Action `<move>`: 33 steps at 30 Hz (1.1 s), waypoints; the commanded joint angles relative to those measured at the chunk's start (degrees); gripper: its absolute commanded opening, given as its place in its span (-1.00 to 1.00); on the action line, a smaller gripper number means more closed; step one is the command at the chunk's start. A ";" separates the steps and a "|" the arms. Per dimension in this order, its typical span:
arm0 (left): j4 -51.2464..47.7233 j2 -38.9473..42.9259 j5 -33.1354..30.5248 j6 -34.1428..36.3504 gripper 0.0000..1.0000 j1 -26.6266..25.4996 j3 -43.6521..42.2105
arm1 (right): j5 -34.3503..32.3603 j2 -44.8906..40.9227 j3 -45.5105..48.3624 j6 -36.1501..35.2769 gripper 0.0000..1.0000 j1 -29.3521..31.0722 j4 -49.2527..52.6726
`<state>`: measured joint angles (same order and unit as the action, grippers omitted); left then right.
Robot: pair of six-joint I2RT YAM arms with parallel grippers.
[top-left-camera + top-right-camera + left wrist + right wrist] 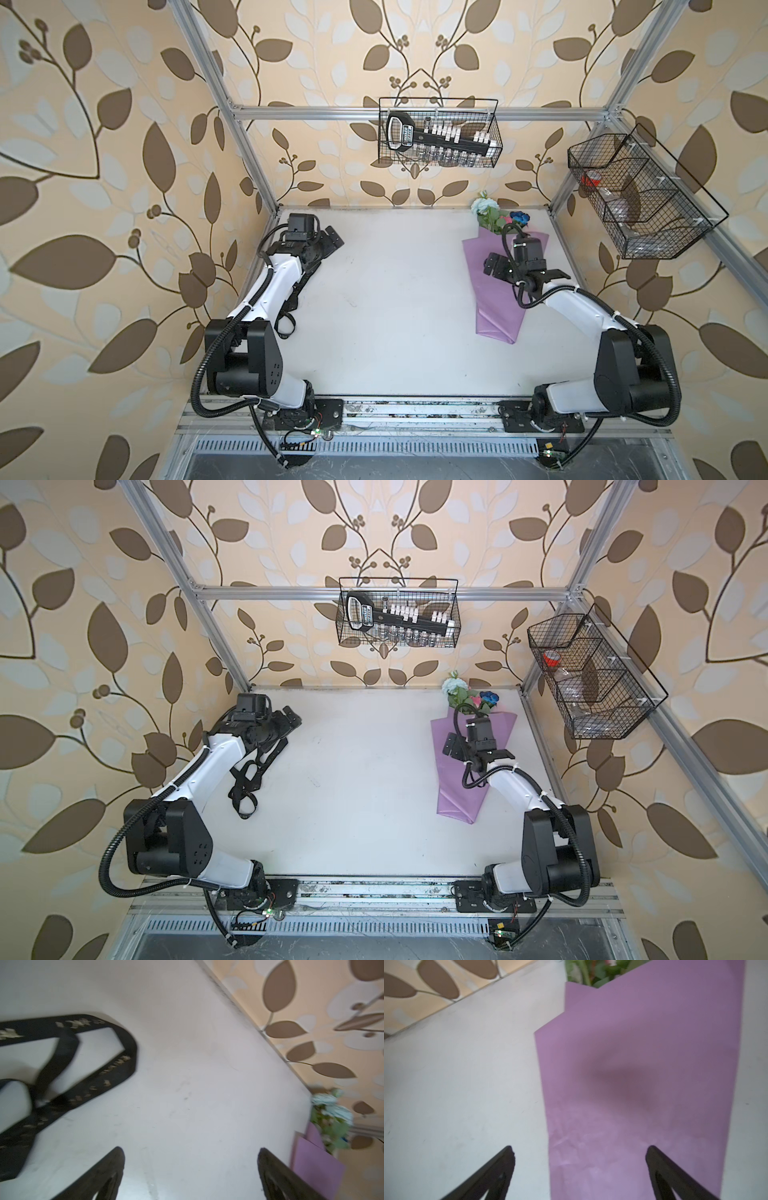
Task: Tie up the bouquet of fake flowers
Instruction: 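Grasp the black ribbon with the left gripper and lift it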
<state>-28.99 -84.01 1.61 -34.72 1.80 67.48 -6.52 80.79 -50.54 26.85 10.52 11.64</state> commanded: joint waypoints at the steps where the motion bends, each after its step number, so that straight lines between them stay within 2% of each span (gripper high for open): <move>1: -12.21 5.51 -13.79 2.07 0.98 2.44 -2.66 | -7.23 -1.66 0.27 0.95 0.99 6.17 -0.11; 4: -12.46 9.91 -16.39 -3.61 0.98 7.45 -7.40 | -7.97 -1.78 0.09 0.92 0.99 10.21 -0.18; 7: -10.79 13.61 -15.33 -10.09 0.98 13.35 -13.26 | -8.15 -1.54 0.34 0.75 0.99 12.42 -0.36; 11: -5.13 14.65 -9.66 -13.73 0.98 20.98 -19.92 | -8.47 -1.50 0.76 0.58 0.99 13.46 -0.13; 13: -2.22 12.66 -4.68 -13.88 0.98 24.55 -21.86 | -8.73 -1.76 1.06 0.73 0.99 13.65 -0.08; 18: 3.09 5.11 4.48 -13.84 0.97 26.32 -23.08 | -9.14 -2.48 1.33 1.27 0.99 13.72 0.07; 19: 4.77 4.35 6.09 -13.88 0.91 26.32 -23.46 | -9.13 -2.58 1.33 1.23 0.99 13.73 0.01; 20: 6.71 3.66 7.83 -13.88 0.82 26.32 -24.04 | -9.25 -2.70 1.33 1.24 0.99 13.69 -0.04; 23: 11.63 1.92 12.13 -13.88 0.36 26.16 -25.55 | -9.76 -3.00 1.33 1.51 0.99 13.81 -0.25; 24: 13.65 1.83 14.25 -13.73 0.02 25.95 -26.26 | -10.21 -3.14 1.26 1.67 0.99 13.82 -0.30; 25: 15.29 -0.96 15.68 -13.70 -0.44 24.11 -26.88 | -10.94 -3.10 0.99 1.72 0.99 13.82 -0.30; 28: 13.81 -2.40 12.28 -13.88 -1.00 16.87 -25.91 | -12.15 -2.76 0.19 1.85 0.99 13.82 -0.22; 33: 15.83 -5.18 12.06 -16.62 -1.00 0.34 -23.94 | -12.39 -2.61 -0.96 2.47 0.99 13.82 -0.03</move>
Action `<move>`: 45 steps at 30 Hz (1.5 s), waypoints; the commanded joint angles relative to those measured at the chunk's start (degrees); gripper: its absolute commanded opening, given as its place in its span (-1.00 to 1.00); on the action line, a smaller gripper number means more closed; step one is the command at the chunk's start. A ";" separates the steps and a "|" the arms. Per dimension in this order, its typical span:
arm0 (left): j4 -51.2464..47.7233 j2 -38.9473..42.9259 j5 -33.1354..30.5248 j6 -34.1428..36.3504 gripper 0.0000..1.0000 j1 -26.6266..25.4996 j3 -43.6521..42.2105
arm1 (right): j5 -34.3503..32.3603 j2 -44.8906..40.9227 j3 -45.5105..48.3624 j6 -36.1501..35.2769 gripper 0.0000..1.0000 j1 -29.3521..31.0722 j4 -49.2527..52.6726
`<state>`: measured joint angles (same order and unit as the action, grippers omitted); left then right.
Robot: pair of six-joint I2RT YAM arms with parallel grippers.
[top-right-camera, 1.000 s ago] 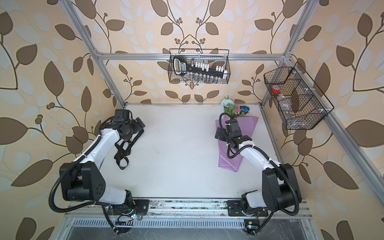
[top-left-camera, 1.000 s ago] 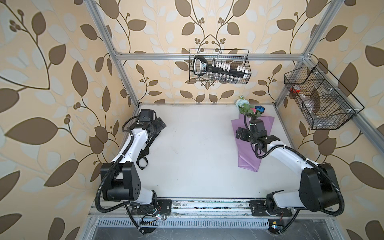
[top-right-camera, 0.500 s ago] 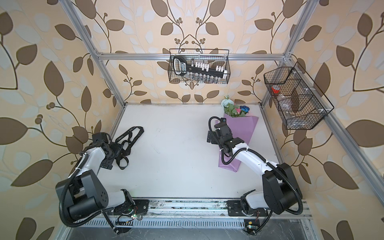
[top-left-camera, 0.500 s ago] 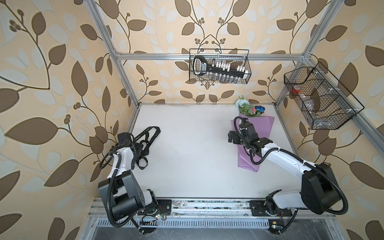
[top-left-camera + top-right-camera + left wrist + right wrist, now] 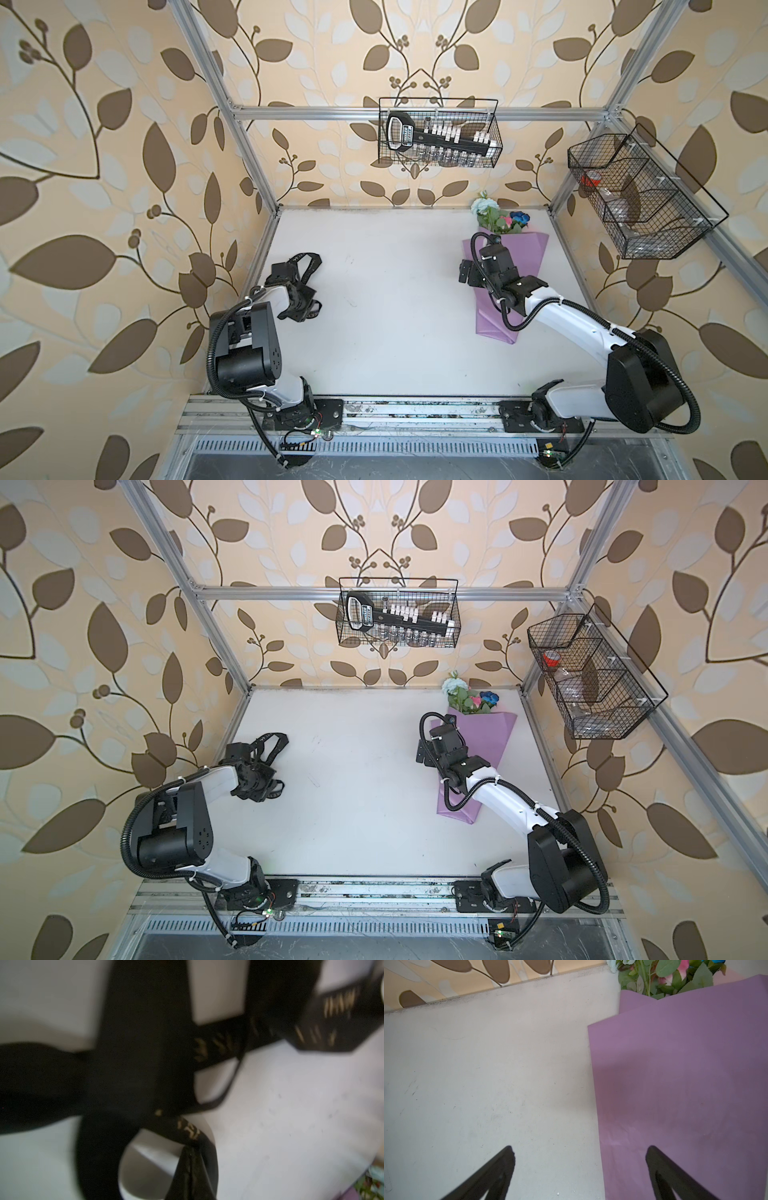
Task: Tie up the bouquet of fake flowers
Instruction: 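Grasp the black ribbon with the left gripper and lift it, then grasp the ribbon's other stretch with the right gripper near the left gripper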
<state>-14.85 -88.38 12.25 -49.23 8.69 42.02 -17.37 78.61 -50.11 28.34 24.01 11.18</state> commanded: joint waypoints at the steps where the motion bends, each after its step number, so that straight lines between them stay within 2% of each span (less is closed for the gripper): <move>1: 1.80 -1.27 0.91 -2.42 -1.00 -11.01 2.70 | -1.49 -0.41 -1.33 1.11 0.99 0.34 0.37; 4: 1.66 -3.95 -0.17 -2.54 -1.00 -24.25 7.25 | -0.87 -0.37 -0.92 1.29 0.99 0.34 0.07; 7: 3.12 -8.10 1.62 -3.48 -1.00 -35.29 12.37 | -1.71 -0.89 -0.22 1.59 0.99 0.34 0.20; 10: 2.53 -12.85 4.47 -1.71 -1.00 -45.17 19.32 | -3.20 -1.55 0.10 1.62 0.99 0.34 0.78; 12: 1.97 -14.65 6.19 -0.40 -1.00 -49.65 22.71 | -4.25 -2.02 0.10 1.41 0.99 0.34 1.43; 13: 2.46 -14.69 7.35 -0.17 -0.77 -51.06 23.52 | -4.67 -2.38 0.19 1.38 0.99 0.34 1.79; 14: 3.53 -14.10 8.51 -0.16 -0.41 -51.86 23.41 | -5.07 -2.74 0.33 1.31 0.99 0.34 2.21; 15: 4.46 -13.10 9.41 -0.16 -0.21 -52.01 22.78 | -5.17 -3.13 0.57 1.30 0.99 0.33 2.27; 17: 3.84 -9.20 8.49 1.21 0.16 -51.88 21.37 | -4.68 -3.94 1.43 1.29 0.99 0.34 2.27; 19: -0.65 -4.79 4.19 4.50 0.49 -51.76 21.35 | -2.99 -4.58 2.49 1.22 0.99 0.34 1.78; 21: -5.72 -0.07 -0.63 7.13 0.65 -50.35 21.46 | -0.11 -4.99 3.82 0.77 0.99 0.40 0.73; 23: -9.97 4.18 -4.98 9.36 0.88 -46.18 20.86 | 3.88 -5.53 5.68 -0.33 0.99 0.88 -1.51; 27: -17.30 8.86 -14.45 11.78 0.94 -33.67 20.02 | 10.98 -4.55 7.02 -1.76 0.98 3.42 -4.40; 29: -17.51 9.77 -18.38 13.09 0.98 -26.87 19.03 | 12.26 -2.71 6.33 -2.40 0.97 5.93 -4.70; 31: -16.31 9.26 -19.64 14.23 0.98 -20.33 17.97 | 12.90 -0.41 5.32 -2.94 0.92 7.99 -4.68; 34: -14.42 5.16 -17.32 18.14 0.98 -13.12 19.49 | 13.26 3.80 3.33 -3.11 0.82 9.92 -4.05; 36: -15.44 -0.63 -12.92 21.99 0.95 -10.76 23.26 | 14.23 6.46 1.41 -3.43 0.73 10.58 -3.93; 39: -19.14 -9.25 -10.59 25.65 0.81 -10.27 30.55 | 15.56 10.12 -1.53 -4.33 0.67 11.38 -3.94; 45: -19.71 -19.90 -7.53 26.84 0.57 -10.03 38.36 | 18.87 17.67 -7.57 -5.26 0.60 11.78 -3.13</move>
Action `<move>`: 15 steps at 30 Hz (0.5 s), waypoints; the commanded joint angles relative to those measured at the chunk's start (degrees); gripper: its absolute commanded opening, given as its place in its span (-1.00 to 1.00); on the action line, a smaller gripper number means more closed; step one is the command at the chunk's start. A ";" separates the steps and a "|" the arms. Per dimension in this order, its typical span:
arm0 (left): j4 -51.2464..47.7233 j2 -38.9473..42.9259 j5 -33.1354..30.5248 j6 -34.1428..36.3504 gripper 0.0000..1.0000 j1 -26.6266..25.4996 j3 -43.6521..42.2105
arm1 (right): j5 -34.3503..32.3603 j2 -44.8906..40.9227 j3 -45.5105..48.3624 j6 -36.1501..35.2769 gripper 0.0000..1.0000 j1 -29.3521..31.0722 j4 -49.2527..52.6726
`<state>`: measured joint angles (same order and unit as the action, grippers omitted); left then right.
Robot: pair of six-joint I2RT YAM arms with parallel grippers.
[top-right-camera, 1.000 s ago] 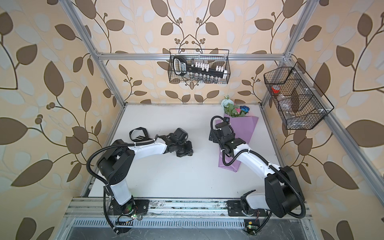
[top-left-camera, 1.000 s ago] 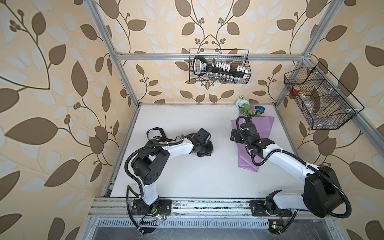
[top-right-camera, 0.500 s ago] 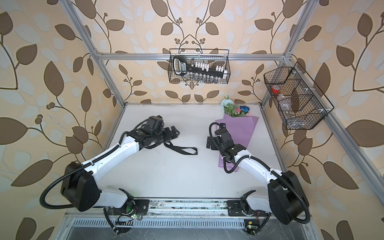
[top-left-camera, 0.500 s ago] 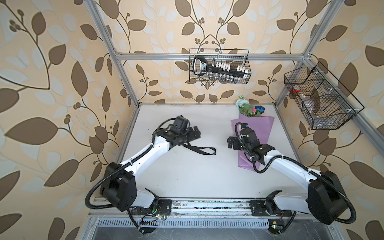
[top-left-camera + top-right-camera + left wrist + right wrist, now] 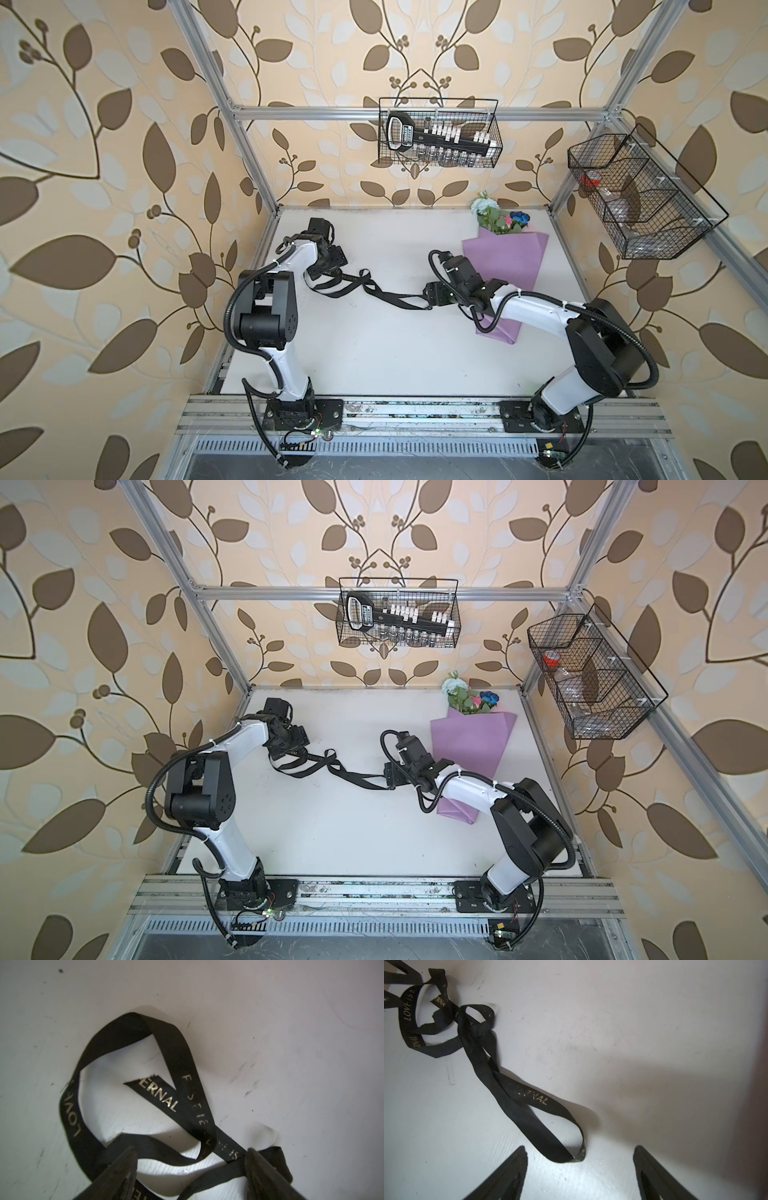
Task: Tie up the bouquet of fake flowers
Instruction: 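Grasp the ribbon's other stretch with the right gripper near the left gripper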
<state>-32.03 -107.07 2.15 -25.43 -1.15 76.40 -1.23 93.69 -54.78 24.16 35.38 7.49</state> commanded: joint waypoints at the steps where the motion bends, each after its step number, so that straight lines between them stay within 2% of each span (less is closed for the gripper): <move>1: -3.15 -2.40 2.92 3.60 0.57 -0.17 5.08 | 3.53 3.71 -3.79 -1.30 0.58 0.56 0.74; 8: -10.92 -7.10 3.38 10.28 0.51 -0.17 9.32 | 3.58 10.88 -9.38 -5.25 0.52 3.19 4.37; 10: -12.52 -6.69 2.84 11.11 0.50 -0.17 8.60 | 1.56 12.98 -11.03 -6.69 0.45 4.11 6.28; 15: -13.64 -5.94 0.25 12.52 0.55 -0.26 5.89 | -4.05 16.66 -13.38 -8.13 0.43 7.05 8.74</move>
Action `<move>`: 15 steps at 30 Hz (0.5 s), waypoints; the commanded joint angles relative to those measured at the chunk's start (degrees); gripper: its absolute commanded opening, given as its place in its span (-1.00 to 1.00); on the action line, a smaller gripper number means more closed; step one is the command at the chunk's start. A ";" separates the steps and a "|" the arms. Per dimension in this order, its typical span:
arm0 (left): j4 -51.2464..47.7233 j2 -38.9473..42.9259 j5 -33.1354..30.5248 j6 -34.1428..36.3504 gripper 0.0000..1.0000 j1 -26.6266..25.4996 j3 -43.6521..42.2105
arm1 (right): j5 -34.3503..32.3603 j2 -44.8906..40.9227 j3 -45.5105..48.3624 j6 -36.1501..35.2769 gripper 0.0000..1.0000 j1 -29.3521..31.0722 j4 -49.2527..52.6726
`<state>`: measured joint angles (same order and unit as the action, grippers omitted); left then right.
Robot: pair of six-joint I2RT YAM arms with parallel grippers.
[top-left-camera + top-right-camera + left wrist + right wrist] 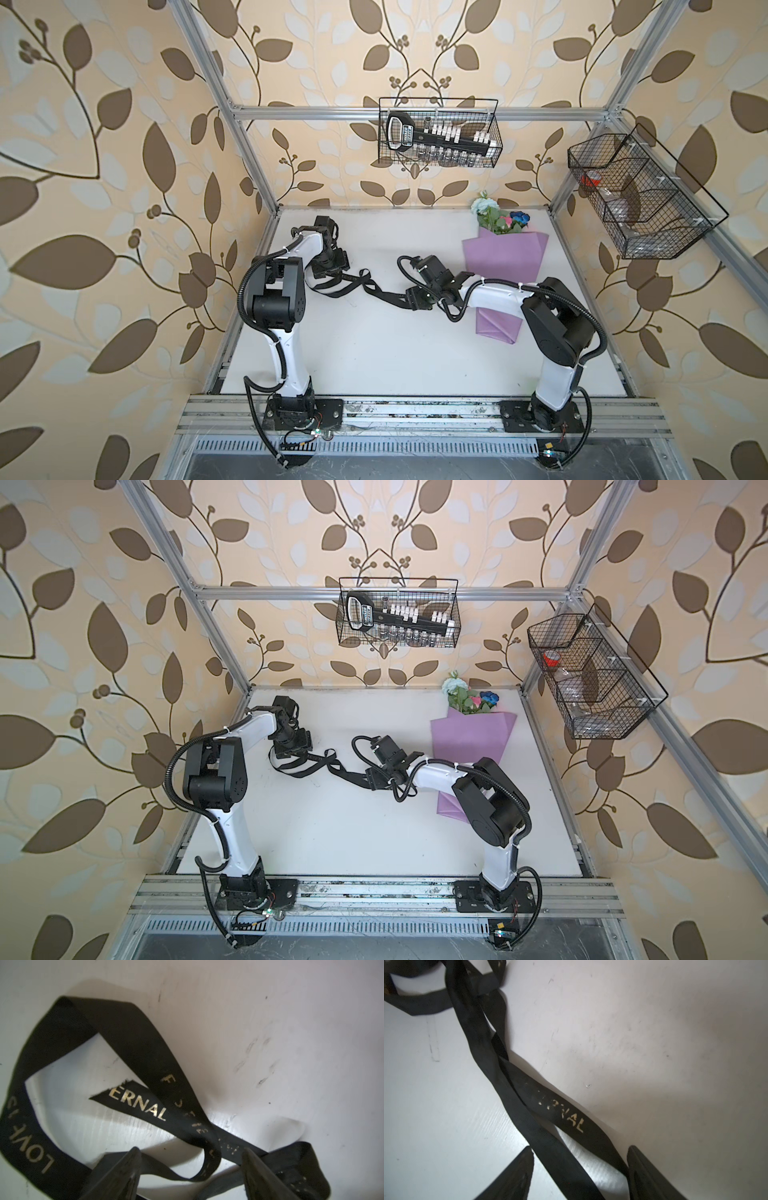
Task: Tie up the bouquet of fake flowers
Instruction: 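Grasp the ribbon's other stretch with the right gripper near the left gripper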
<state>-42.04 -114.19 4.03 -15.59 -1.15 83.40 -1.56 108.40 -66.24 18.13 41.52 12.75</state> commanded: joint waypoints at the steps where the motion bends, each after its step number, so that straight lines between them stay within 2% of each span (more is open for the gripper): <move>1: -3.37 0.87 -1.82 2.93 0.56 -0.26 -1.41 | -4.51 2.60 -2.42 -1.89 0.41 0.93 3.83; 4: -2.53 -0.60 -1.29 2.89 0.52 -0.26 -1.09 | -6.60 4.54 -3.82 -1.39 0.28 0.93 4.54; 6: -1.32 -1.73 -0.09 2.44 0.33 -0.26 -0.91 | -7.57 5.39 -4.49 -1.13 0.06 0.93 5.04; 8: -1.04 -2.71 0.73 1.70 0.07 -0.26 -0.37 | -9.58 5.13 -4.36 -0.43 -0.20 0.85 5.46; 11: -0.32 -2.64 0.35 0.97 -0.50 -0.26 -0.57 | -12.85 2.89 -2.46 0.83 -0.54 0.62 5.57; 13: -0.24 -1.61 -1.99 0.23 -0.83 -0.17 -0.77 | -14.50 0.26 -0.34 2.06 -0.68 -0.05 5.59; 15: -0.02 0.29 -4.93 -0.76 -1.00 -0.12 -1.26 | -15.54 -2.54 2.09 3.55 -0.77 -1.04 5.62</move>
<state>-41.71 -116.01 3.03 -15.11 -1.15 82.37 -12.91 110.00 -66.92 19.20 41.69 16.25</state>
